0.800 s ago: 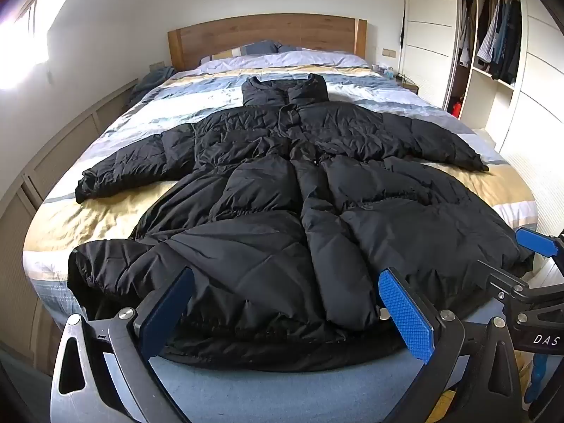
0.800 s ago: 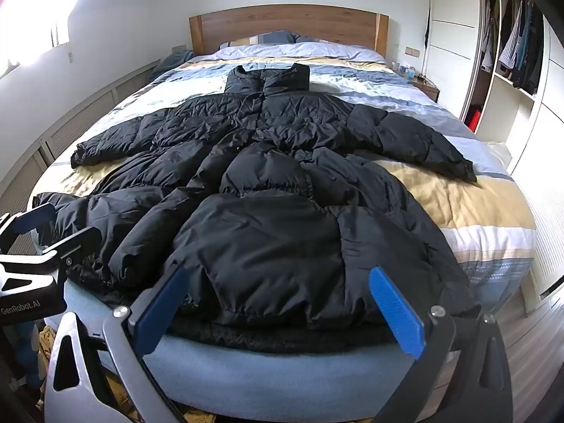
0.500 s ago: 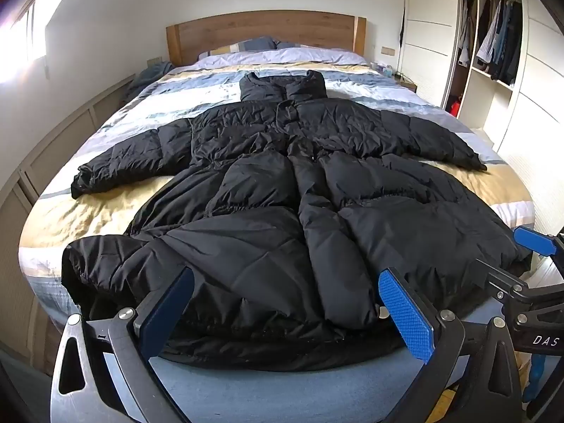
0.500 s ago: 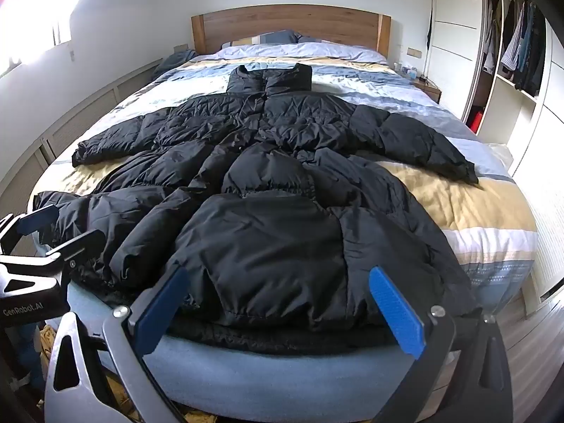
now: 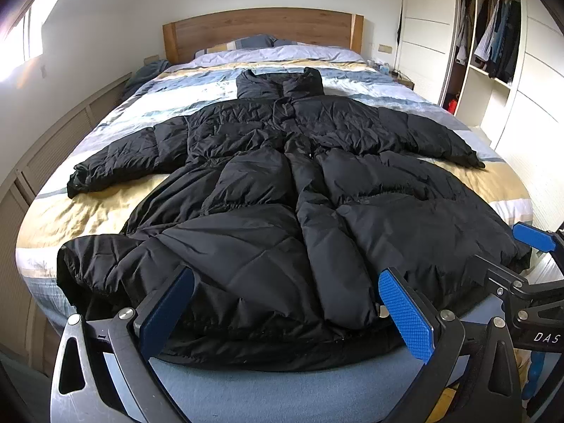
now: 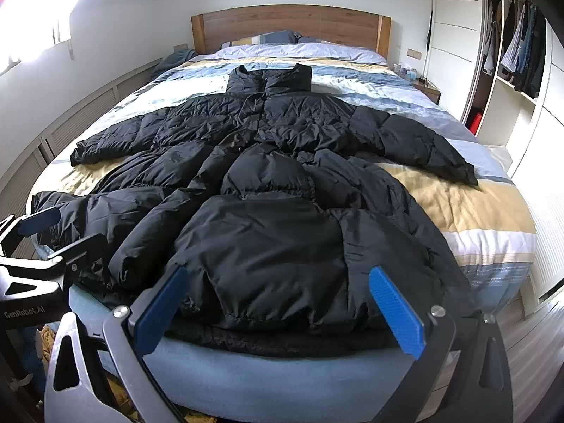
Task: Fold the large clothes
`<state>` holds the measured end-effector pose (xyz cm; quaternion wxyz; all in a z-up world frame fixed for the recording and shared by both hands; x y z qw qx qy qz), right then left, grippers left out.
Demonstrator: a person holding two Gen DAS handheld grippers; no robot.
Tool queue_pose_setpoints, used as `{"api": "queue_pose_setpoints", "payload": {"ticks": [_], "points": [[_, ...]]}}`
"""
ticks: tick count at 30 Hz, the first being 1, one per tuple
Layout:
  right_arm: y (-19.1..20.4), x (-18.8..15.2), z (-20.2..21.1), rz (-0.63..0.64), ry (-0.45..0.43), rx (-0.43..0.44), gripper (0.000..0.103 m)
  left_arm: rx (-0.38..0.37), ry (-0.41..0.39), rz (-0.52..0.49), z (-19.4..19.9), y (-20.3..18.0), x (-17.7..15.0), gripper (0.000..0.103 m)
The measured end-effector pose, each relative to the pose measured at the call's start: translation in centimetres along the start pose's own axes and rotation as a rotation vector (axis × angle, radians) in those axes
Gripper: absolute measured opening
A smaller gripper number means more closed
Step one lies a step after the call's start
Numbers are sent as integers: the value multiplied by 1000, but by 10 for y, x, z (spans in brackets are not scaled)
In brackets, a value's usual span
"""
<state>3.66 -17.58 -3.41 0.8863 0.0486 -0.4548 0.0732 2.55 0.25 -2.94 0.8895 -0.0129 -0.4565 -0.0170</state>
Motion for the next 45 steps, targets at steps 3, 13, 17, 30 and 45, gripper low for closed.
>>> {"api": "queue_pose_setpoints", "payload": {"ticks": [3,13,17,30,45], "points": [[-1,1,-3,-1,4,0,103,-4,5,-3,-1,-1,0,103],[1,-1,-6,6,6,-2,103,-8,17,-1,-5,1,-2,103],[1,-1,-7,6,8,-3,103,-7,19,-1,-6,1,-2,103],[4,-7,-13,-13,18,15,103,-3,28,-16,-9,-1,-3,102],[3,-2,-19,-41,32,35,103,-18,50,-6,-18,3,-4,102]]}}
Point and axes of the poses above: each gripper's, at about its wrist camera, not at the fingertips, and z roughly against the way its jaws point, y to its left, x to its top, the point moved 3 cm from there along -z, roughly the way its jaws point, and after that the axes turned 11 degrees about -y, right-handed, at the moved point
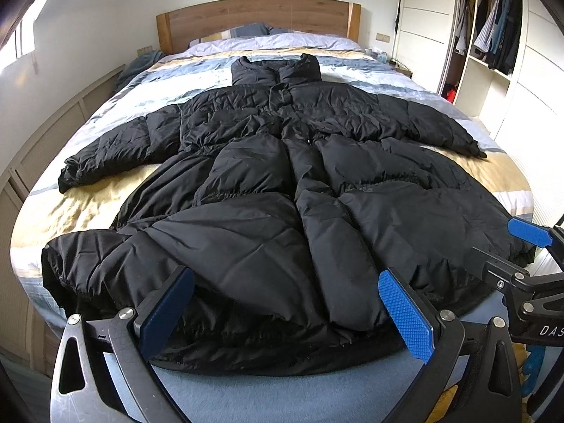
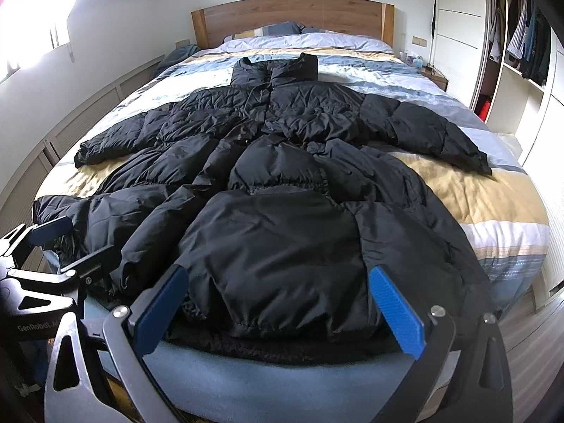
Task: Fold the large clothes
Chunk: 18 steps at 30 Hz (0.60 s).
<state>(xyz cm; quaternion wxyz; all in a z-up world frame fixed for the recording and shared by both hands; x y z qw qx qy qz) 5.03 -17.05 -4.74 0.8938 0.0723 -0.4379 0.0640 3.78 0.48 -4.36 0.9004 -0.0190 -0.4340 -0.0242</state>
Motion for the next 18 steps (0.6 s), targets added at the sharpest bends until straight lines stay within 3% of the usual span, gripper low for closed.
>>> {"api": "queue_pose_setpoints", "payload": {"ticks": [15,18], "points": [[-2,4,-9,-7,5,8,103,6,27,-1,-11,4,2,102],[-7,17,-11,-9,-10,3,103,19,9,-20,-7,8,15,95]]}}
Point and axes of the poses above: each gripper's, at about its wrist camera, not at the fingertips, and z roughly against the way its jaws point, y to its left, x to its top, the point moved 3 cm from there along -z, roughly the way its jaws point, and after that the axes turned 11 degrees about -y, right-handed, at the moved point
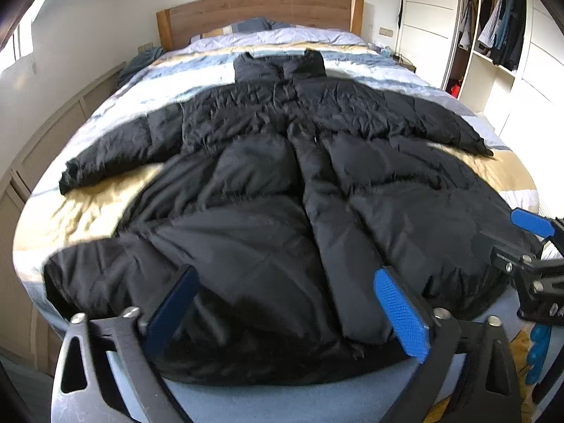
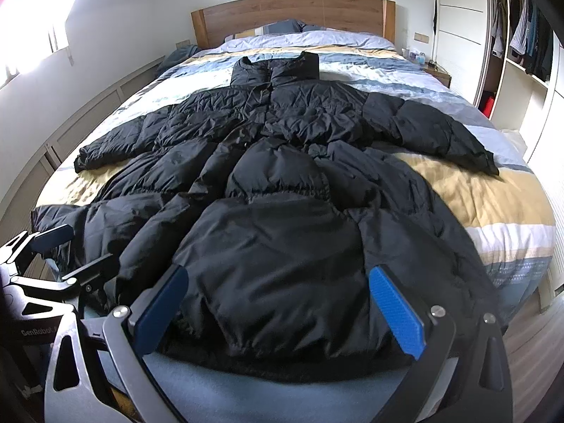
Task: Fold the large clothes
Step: 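Grasp the coat hem with the right tool and lift it toward the hood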
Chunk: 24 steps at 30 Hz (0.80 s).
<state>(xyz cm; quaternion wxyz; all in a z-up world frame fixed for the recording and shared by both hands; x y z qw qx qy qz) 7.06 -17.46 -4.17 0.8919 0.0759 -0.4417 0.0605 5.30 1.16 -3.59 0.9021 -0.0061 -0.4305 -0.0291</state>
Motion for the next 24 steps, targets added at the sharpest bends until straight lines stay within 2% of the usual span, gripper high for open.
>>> {"api": "queue_pose_setpoints", "payload": {"ticks": [3,8,10,13,14,17,19,24], "points": [[-12,29,0,-18,-54,-13,103,30,-58,-17,10,12,35,95],[-50,93,-2,-136,-188,-25,103,83,-210,1,25,42,124,95],[-74,117,-12,-196,-231,-49,103,74,-231,0,23,48,154,95],[-117,139,-36,-314,-238,-55,103,58,-248,-30,11,50,192,98],[-129,142,-44,-347,-233,-61,103,62,-248,-33,5,51,201,102],[-178,144,-77,-442,-220,-104,103,53,-241,-37,-24,52,228,102],[-213,137,-103,-534,-194,-120,103,67,-228,-32,-44,52,239,102],[-288,105,-154,-745,-168,-122,103,33,-159,1,-108,54,257,102]]}}
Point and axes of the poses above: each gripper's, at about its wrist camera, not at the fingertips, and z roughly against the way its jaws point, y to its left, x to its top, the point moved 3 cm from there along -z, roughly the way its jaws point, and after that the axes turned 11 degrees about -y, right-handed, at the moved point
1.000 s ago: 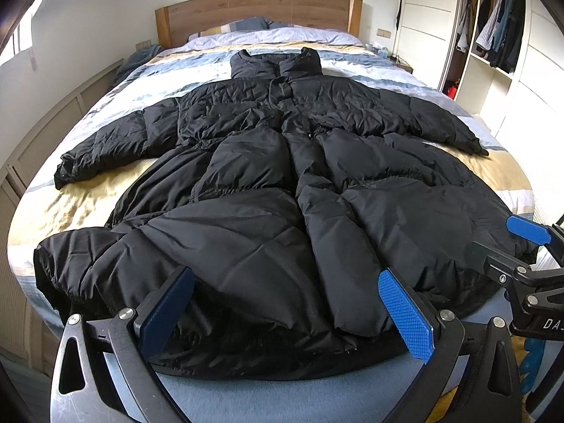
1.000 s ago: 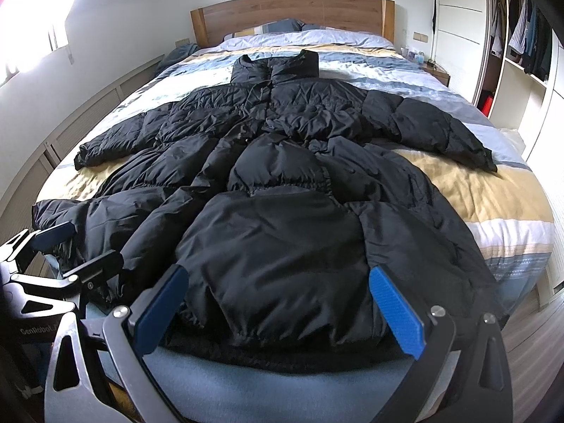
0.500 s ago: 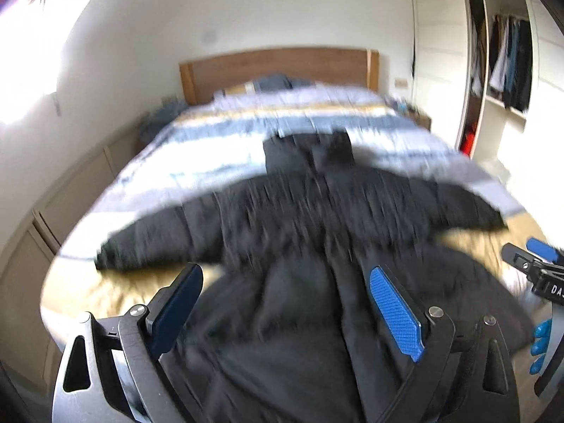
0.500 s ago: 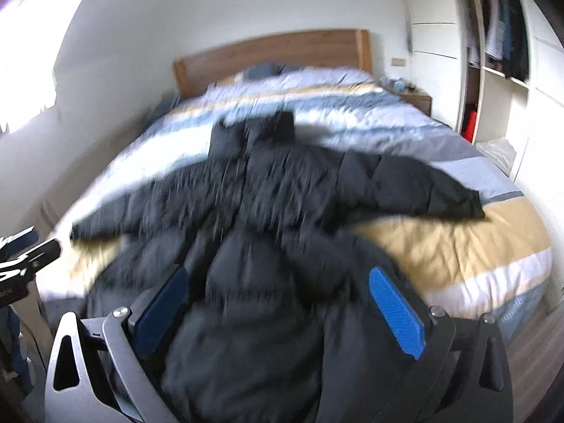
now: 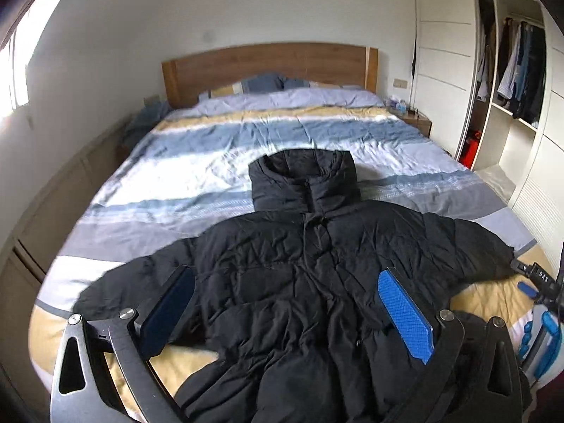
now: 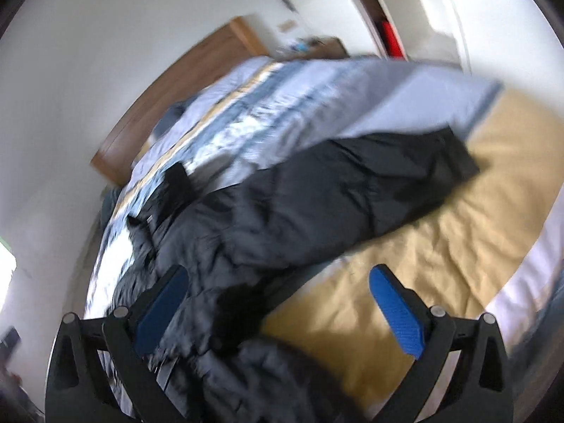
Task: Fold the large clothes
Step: 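Grasp the coat hem with the right tool and lift it toward the hood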
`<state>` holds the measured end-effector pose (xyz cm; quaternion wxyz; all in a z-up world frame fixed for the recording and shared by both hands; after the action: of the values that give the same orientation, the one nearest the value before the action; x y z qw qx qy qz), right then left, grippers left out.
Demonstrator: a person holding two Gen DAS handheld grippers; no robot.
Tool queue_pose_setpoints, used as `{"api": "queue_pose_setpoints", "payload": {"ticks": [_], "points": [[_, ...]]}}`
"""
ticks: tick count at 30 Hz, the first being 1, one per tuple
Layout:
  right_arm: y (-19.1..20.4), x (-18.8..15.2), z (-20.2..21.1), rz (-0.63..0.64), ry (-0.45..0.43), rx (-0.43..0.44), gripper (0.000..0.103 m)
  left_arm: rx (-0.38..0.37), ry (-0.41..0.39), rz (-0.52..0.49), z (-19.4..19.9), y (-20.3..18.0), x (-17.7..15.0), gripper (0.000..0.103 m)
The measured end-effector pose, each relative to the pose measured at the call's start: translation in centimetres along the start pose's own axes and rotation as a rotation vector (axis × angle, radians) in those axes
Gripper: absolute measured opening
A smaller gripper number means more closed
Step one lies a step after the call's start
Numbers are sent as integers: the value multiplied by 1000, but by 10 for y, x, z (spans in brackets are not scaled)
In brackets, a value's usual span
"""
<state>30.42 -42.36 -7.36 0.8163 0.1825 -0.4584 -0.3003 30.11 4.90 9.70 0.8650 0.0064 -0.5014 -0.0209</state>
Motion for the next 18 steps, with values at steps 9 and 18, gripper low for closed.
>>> {"api": "queue_pose_setpoints", "payload": {"ticks": [9,18], "points": [[-109,14,-67,-308,-11,-20,103,41,90,55,-86,6,-13,102],[-153,30,-94,-489,-99,44,99,86,113,96,-107,25,-30,102]]}}
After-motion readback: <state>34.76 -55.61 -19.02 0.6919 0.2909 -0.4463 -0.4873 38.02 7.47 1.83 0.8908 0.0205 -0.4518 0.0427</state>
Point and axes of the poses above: each gripper's, at about its wrist camera, not at the fingertips, and z roughly against the way its jaws point, y to its left, x to its top, the point moved 3 cm from there along -z, roughly the way its jaws point, and after that the axes turned 11 degrees about -y, right-handed, at the moved point
